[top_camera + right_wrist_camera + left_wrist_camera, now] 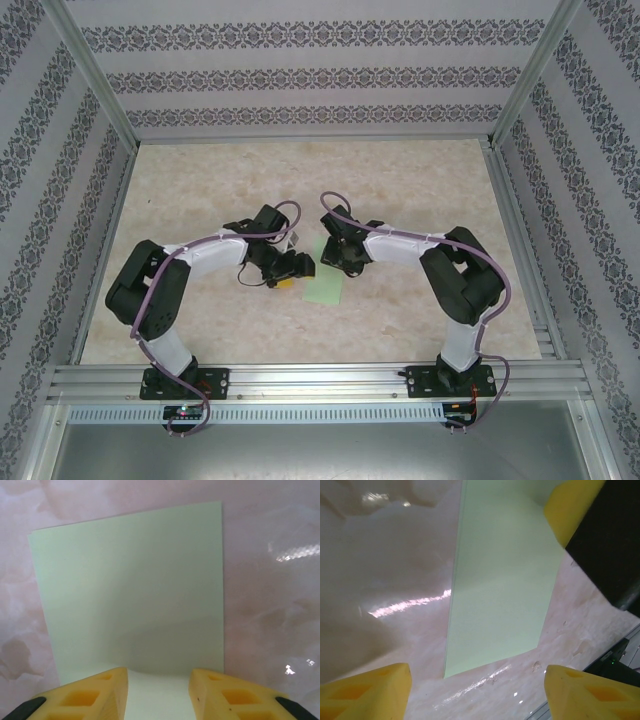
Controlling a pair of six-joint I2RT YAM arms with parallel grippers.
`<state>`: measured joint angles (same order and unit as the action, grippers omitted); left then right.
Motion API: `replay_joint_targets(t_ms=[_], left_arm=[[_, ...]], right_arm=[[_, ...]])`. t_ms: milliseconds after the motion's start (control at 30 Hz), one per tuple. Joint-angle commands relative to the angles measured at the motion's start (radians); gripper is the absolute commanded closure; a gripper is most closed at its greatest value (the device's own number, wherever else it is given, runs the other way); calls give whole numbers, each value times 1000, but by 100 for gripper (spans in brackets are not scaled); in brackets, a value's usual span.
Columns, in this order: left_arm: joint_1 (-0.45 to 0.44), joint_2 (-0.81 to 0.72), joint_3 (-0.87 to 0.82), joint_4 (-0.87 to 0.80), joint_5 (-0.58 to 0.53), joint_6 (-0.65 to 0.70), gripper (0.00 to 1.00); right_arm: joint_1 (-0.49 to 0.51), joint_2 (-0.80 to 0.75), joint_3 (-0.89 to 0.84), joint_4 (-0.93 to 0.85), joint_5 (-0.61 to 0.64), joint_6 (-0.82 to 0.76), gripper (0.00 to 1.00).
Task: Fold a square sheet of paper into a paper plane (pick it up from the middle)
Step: Fold the paper at the center of the table.
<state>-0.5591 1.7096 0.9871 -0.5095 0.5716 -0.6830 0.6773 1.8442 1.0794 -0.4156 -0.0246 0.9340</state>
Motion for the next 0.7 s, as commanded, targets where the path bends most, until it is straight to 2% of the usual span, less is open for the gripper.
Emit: replay_joint_targets(t_ms=[0, 467, 667], left_arm=[[-31, 17, 21, -50, 17, 10, 28], [-85, 57, 41, -30, -36, -35, 29], [-91, 76, 48, 6, -16, -67, 31]], right_arm=[[-21, 37, -68, 61, -44, 7, 60], [-56, 6, -157, 165, -119, 25, 61], [-55, 5, -175, 177, -123, 29, 62]])
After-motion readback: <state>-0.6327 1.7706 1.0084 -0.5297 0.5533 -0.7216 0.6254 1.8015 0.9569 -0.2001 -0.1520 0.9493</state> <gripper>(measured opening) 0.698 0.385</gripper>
